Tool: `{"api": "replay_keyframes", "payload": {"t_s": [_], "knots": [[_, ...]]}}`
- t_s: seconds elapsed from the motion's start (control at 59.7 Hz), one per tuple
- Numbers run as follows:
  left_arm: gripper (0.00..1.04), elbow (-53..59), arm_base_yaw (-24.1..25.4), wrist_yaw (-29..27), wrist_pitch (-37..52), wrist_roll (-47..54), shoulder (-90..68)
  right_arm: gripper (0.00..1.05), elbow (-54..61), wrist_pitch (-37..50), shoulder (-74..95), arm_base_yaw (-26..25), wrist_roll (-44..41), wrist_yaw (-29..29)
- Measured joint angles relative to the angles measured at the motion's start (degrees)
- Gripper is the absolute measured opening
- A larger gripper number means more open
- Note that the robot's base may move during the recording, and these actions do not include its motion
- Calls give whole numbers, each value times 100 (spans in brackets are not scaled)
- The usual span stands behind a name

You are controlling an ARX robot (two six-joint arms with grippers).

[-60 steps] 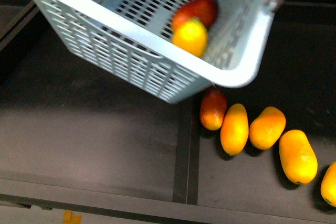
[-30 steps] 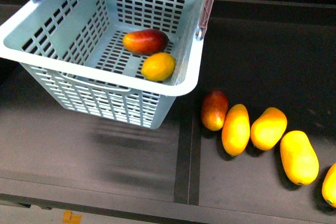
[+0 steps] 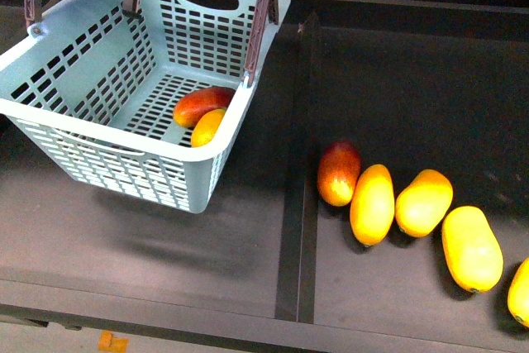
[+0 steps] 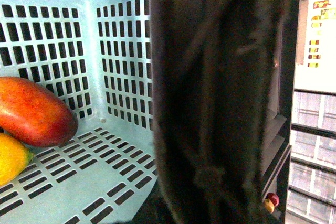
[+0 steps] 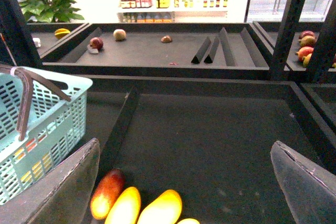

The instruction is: Pick lemon and mango into basket

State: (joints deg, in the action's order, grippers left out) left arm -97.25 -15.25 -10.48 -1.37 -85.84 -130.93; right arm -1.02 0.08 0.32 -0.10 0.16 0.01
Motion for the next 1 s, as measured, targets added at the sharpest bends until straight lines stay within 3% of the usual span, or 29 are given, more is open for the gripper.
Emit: {"api": "replay_keyframes", "payload": {"t_s": [0.218, 0.435, 0.536, 0.636, 0.72, 0.736, 0.787, 0.854, 0.954, 1.004], "knots": [[5, 245, 76, 219, 337, 116, -31, 96, 0, 0, 0, 0, 0, 0], [49, 1080, 114, -76, 780, 177, 616, 96, 0, 0, 0, 0, 0, 0], [79, 2210, 15, -1019, 1091, -98, 1731, 96, 0, 0, 0, 0, 0, 0], [99, 2979, -260, -1950, 175, -286, 2776, 96, 0, 0, 0, 0, 0, 0], [98, 3104, -385, -2026, 26, -361, 3058, 96, 0, 0, -2, 0, 0, 0], [95, 3217, -367, -1853, 321, -52, 3064, 96, 0, 0, -2, 0, 0, 0], [85, 3952, -240, -992, 2127, 1368, 3147, 96, 0, 0, -2, 0, 0, 4], [71, 5066, -59, -442, 4153, 3589, 3335, 96, 0, -2, -2, 0, 0, 2], [52, 6124, 205, -245, 5571, 6365, 3958, 96, 0, 0, -2, 0, 0, 0], [36, 6677, 398, -101, 5840, 7595, 4478, 96, 0, 0, -2, 0, 0, 0]]}}
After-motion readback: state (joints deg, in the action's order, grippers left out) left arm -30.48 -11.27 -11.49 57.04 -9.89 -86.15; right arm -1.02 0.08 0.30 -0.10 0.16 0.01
